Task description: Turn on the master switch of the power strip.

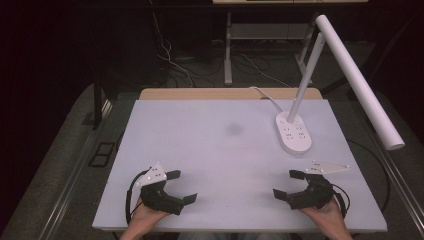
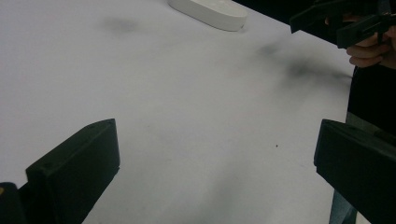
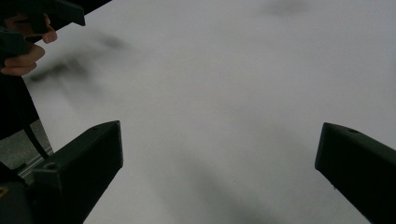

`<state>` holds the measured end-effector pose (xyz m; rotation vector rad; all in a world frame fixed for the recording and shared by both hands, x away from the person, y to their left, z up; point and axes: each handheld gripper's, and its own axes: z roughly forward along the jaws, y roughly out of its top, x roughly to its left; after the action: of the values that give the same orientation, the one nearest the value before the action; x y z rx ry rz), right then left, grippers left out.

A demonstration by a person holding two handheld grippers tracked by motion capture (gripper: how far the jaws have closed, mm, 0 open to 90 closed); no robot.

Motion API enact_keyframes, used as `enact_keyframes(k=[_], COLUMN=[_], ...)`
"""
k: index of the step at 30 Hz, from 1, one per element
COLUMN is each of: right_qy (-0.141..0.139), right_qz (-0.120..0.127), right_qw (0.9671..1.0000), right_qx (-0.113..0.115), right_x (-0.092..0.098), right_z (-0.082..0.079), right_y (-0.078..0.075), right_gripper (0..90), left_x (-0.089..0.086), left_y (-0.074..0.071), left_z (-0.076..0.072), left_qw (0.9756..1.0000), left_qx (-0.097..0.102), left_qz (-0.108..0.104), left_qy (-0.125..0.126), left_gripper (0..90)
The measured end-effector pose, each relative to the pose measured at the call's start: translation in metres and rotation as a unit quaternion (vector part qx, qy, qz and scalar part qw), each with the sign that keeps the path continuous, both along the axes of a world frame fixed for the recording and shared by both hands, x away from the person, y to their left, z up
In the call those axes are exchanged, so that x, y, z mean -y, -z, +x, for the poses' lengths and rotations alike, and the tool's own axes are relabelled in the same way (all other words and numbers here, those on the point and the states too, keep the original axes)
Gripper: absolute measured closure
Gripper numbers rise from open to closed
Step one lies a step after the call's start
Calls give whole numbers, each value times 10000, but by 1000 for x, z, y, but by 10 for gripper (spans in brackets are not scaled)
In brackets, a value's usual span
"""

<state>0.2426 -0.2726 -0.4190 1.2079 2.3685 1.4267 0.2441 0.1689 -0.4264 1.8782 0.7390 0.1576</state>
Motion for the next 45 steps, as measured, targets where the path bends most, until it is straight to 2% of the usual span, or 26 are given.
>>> enact_keyframes(k=[13, 17, 21, 24, 29, 45], right_qy=[-15, -33, -36, -8, 75, 64], right_qz=[-34, -29, -15, -29, -41, -215], right_qw=[10000, 9999, 9999, 9999, 9999, 9997], right_qx=[-78, -119, -115, -120, -90, 8], right_x=[0, 0, 1, 1, 1, -5], right_z=[-1, 0, 1, 3, 8, 23], right_y=[0, 0, 0, -2, -8, -26], right_gripper=[2, 3, 3, 3, 3, 3], left_x=[2, 3, 4, 5, 6, 5], left_y=[0, 0, 1, 1, 1, 3], left_z=[4, 5, 6, 6, 6, 5], left_qw=[10000, 9999, 9997, 9995, 9996, 9996], left_qx=[59, 69, 144, 127, 141, 92], left_qz=[-30, 17, 29, 144, 159, 180], left_qy=[-75, -71, -185, -232, -198, -203], left_gripper=[0, 0, 0, 0, 0, 0])
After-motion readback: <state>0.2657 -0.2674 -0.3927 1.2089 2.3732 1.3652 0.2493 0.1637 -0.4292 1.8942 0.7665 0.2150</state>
